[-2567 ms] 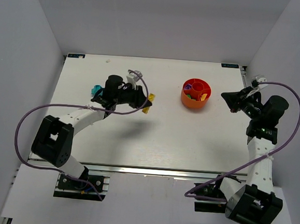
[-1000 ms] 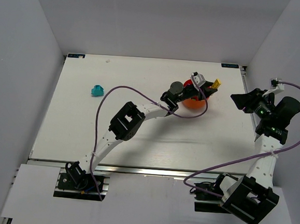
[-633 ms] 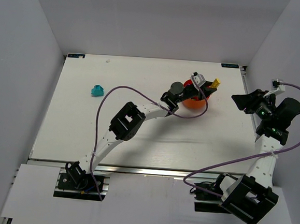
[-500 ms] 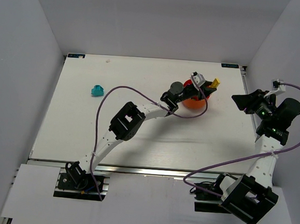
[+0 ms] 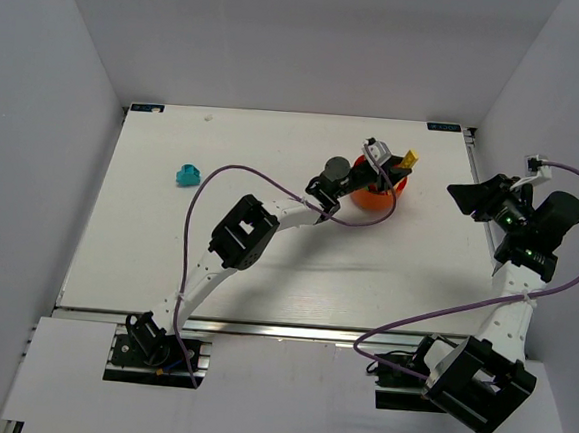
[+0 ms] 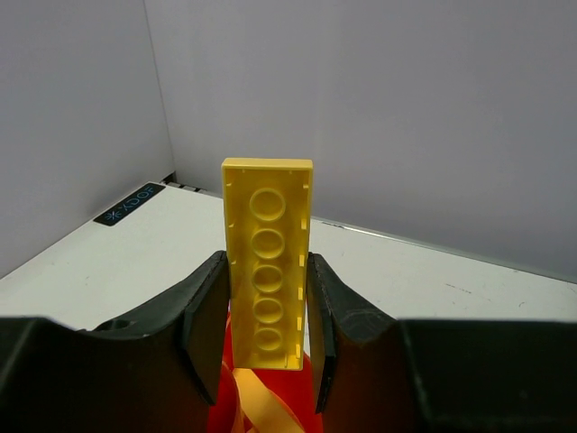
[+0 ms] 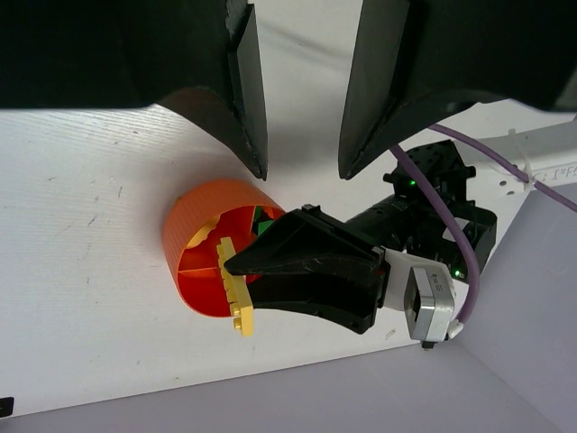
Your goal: Sort the legos into containers by color
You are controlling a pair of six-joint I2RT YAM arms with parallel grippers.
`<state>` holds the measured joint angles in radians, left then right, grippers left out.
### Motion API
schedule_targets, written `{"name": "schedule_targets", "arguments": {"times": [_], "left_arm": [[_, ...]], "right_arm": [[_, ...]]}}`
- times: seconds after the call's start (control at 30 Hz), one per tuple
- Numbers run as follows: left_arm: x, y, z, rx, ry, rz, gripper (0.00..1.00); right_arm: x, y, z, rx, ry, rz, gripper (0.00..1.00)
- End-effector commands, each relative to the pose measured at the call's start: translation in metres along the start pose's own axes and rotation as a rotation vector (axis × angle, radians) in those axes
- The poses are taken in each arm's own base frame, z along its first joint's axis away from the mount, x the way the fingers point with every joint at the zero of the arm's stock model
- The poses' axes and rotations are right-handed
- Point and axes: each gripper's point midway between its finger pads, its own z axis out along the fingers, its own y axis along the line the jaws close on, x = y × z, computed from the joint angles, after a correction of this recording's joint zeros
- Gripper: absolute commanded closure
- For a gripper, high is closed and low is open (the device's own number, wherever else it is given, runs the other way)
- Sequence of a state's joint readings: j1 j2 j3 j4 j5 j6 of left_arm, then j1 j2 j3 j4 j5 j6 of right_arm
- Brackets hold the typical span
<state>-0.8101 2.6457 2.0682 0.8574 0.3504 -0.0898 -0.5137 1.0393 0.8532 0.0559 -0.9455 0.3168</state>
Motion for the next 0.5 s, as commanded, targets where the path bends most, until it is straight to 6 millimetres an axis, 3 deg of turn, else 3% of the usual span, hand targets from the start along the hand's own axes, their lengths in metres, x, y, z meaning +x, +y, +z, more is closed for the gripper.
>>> {"name": "schedule_targets", "arguments": {"times": [0.0,0.37,0.47], "left_arm": [[-0.0029,0.0057,-0.0016,-0.02,-0.009,0.005,1.0],[0.0047,0.0059,-0.0052,-0.026,0.012,-0.001,1.0],[0.0027,0.0078,-0.0051,-0.038,0.009,-0.002,0.71]], "right_arm": [[-0.0066,0.0049,-0.0024,-0.02,-0.023,-0.028,0.57],[-0.0068,0.0051,-0.0042,-0.027,-0.024,-0.022,0.57],[-0.0071,0.0057,-0.0042,-0.031,-0.025,-0.023,0.57]]}}
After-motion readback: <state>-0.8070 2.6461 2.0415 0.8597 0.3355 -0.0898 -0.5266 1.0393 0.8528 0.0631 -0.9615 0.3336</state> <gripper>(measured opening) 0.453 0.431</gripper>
